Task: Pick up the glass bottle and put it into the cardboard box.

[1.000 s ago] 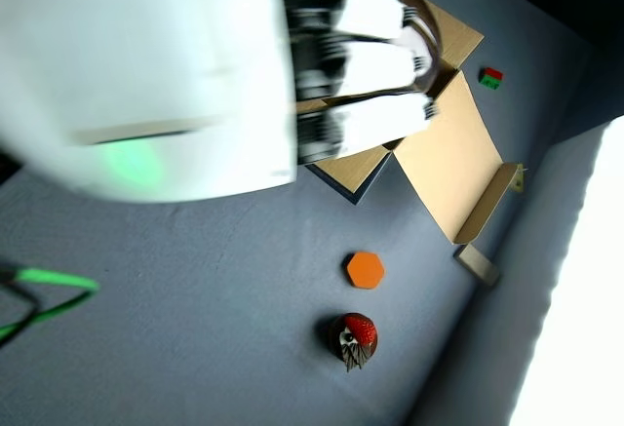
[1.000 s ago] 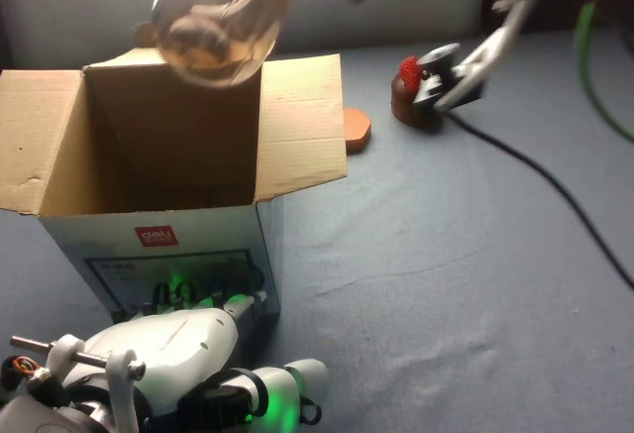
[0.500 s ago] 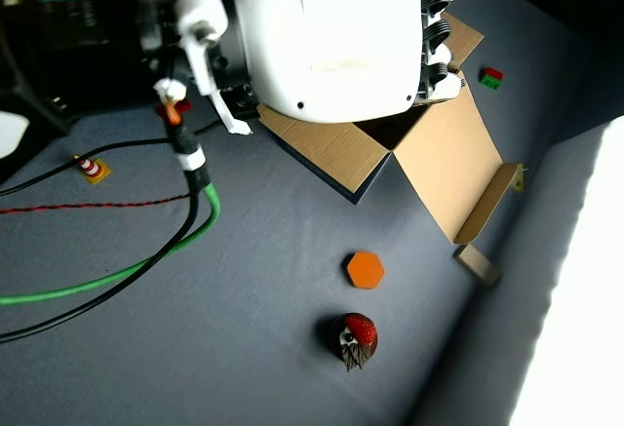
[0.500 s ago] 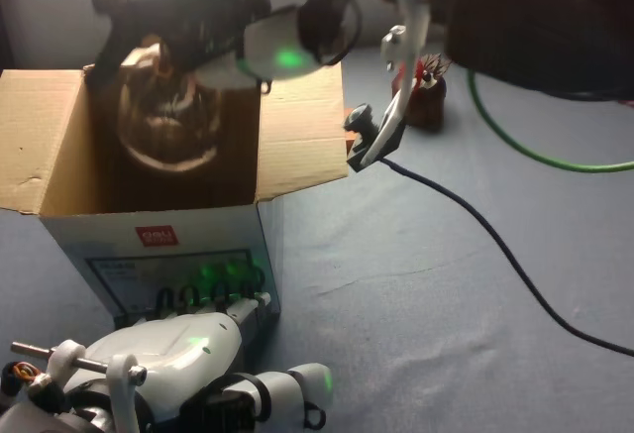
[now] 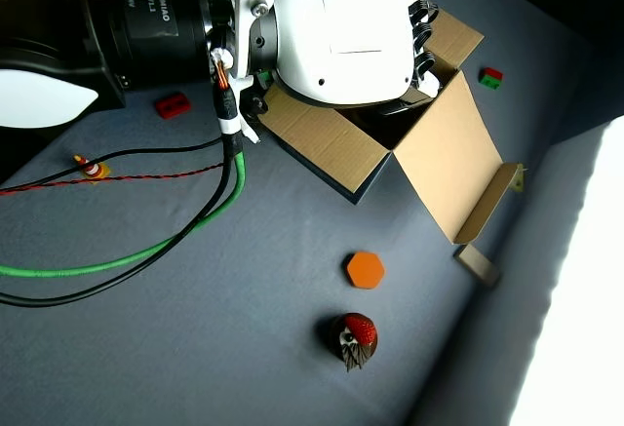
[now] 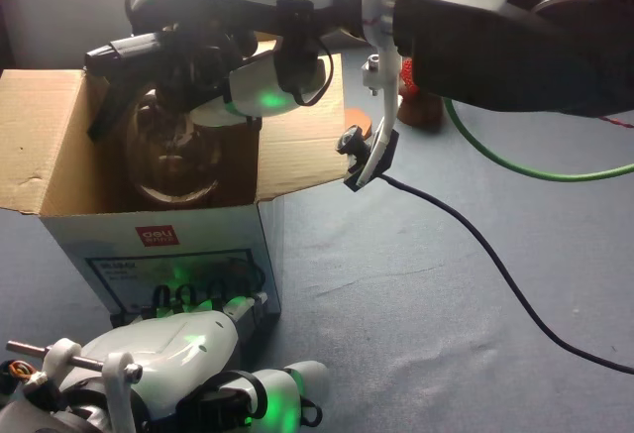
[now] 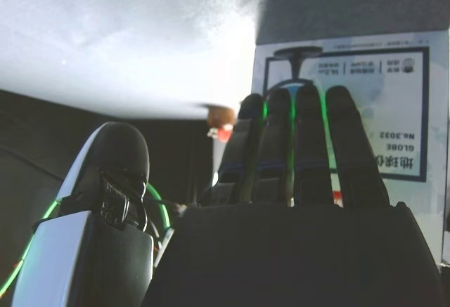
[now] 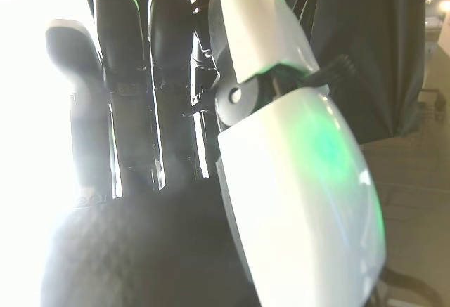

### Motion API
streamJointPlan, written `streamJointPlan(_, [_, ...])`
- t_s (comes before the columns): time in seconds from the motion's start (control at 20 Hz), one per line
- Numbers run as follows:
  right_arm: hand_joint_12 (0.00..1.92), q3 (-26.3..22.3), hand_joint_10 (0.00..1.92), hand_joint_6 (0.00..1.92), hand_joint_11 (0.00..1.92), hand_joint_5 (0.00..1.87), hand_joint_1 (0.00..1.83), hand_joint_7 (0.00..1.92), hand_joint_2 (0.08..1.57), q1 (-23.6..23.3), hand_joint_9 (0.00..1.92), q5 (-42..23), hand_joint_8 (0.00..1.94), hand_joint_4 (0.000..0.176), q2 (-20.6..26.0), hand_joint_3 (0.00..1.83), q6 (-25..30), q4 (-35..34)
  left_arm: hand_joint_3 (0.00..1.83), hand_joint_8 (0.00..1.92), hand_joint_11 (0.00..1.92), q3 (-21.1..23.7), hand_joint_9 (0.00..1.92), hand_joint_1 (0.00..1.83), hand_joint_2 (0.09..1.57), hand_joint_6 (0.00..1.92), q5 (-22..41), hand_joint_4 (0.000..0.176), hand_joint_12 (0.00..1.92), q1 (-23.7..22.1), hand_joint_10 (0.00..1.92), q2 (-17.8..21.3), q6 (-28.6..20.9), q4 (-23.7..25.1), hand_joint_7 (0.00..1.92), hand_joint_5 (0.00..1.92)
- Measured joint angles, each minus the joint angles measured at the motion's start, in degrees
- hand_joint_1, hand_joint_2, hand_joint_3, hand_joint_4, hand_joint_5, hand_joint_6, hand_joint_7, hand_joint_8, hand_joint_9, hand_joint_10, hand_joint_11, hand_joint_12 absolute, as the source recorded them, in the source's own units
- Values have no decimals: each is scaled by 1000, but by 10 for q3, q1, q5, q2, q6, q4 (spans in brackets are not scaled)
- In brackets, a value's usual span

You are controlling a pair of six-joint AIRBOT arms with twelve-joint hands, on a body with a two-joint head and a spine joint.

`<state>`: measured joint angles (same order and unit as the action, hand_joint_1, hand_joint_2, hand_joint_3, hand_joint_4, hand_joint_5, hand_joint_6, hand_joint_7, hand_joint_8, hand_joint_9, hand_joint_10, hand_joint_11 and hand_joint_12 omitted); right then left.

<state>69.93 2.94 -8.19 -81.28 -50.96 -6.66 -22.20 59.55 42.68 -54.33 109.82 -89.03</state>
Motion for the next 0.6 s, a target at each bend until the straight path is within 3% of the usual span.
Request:
streamJointPlan(0.1, [1660, 0, 1237, 1140, 680, 832, 1222, 1016, 1148, 0, 864, 0, 1095, 0, 2, 0, -4, 0, 1, 5, 0, 0, 46, 0, 1282, 5, 0, 0, 41, 0, 2, 0, 0, 0, 79, 66])
streamJointPlan(0.15, [1673, 0, 1403, 1203, 643, 750, 1328, 960, 1172, 0, 786, 0, 1121, 0, 3, 5, -4, 0, 1, 4, 0, 1, 45, 0, 1283, 5, 0, 0, 41, 0, 2, 0, 0, 0, 79, 66])
streamJointPlan(0.2, [1689, 0, 1296, 1373, 536, 680, 1192, 867, 1222, 0, 662, 1, 1235, 0, 4, 5, -6, 0, 1, 4, 0, 1, 45, 0, 1283, 5, 0, 0, 41, 0, 2, 1, 0, 0, 79, 66])
streamJointPlan(0.25, [1666, 0, 1122, 985, 354, 514, 1091, 645, 1181, 0, 524, 2, 843, 0, 4, 0, -13, 0, 1, 4, 0, 1, 45, 0, 1284, 6, -2, 0, 41, 0, 1, 2, 0, 0, 78, 69])
streamJointPlan(0.3, [1582, 0, 851, 729, 155, 434, 1018, 568, 1162, 0, 425, 4, 511, 0, 4, 0, -14, 0, 2, 3, 0, 1, 44, 0, 1284, 6, 0, 0, 40, 0, 1, 2, 0, 0, 78, 70])
streamJointPlan(0.35, [1550, -3, 734, 603, 111, 450, 1007, 604, 1154, -1, 431, 3, 324, 0, 5, 0, -15, 0, 1, 3, 0, 1, 44, 0, 1284, 6, 0, 0, 40, -2, 1, 2, 0, 0, 78, 70])
streamJointPlan(0.45, [1550, -5, 734, 603, 111, 450, 1007, 604, 1154, -1, 431, 5, 324, 0, 7, 0, -15, 0, 1, 3, 0, 1, 44, 0, 1284, 6, -1, 0, 40, -2, 1, 2, -1, 0, 78, 70])
streamJointPlan(0.5, [1063, -8, 431, 342, 21, 280, 872, 420, 1098, -1, 251, 6, 112, 0, 11, 0, -15, 0, 1, 3, 0, 2, 44, 0, 1283, 6, 0, 0, 40, -2, 1, 2, 0, 0, 78, 70])
streamJointPlan(0.6, [1063, -26, 431, 342, 21, 280, 872, 420, 1098, -4, 251, 13, 112, 0, 28, 0, -15, -1, 1, 3, 0, 8, 44, 0, 1283, 6, -1, 0, 40, -2, 1, 5, 0, 0, 78, 70])
